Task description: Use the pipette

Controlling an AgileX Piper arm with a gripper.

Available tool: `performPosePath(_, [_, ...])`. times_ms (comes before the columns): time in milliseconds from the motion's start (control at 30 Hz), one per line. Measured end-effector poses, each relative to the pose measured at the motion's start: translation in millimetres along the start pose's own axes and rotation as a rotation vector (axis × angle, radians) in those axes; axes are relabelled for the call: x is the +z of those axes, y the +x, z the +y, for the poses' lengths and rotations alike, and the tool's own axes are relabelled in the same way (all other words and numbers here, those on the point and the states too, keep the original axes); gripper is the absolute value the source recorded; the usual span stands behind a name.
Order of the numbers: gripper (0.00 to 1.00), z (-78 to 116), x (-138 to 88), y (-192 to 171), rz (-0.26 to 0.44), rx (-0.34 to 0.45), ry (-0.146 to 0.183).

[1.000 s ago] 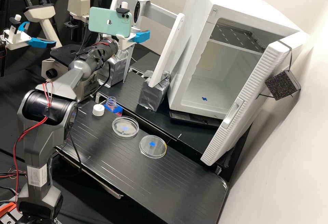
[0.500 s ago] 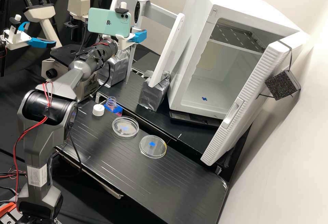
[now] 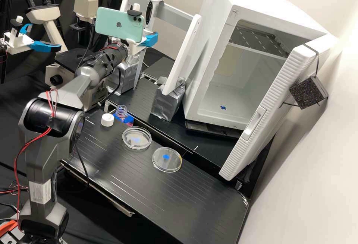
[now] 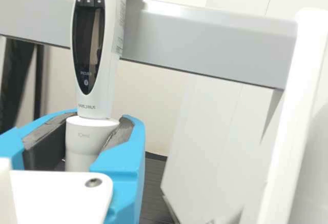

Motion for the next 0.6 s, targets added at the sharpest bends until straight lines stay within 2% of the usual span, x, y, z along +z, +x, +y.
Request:
performPosePath(100, [0.00, 3.1, 0.2, -2.1, 0.017, -0.015, 0.054])
performPosePath(200, [0.00, 6.8, -0.4, -4.4, 0.032, -0.031, 0.088])
performPosePath(600, [0.00, 10.0, -0.2, -5.9, 0.044, -0.041, 0.083])
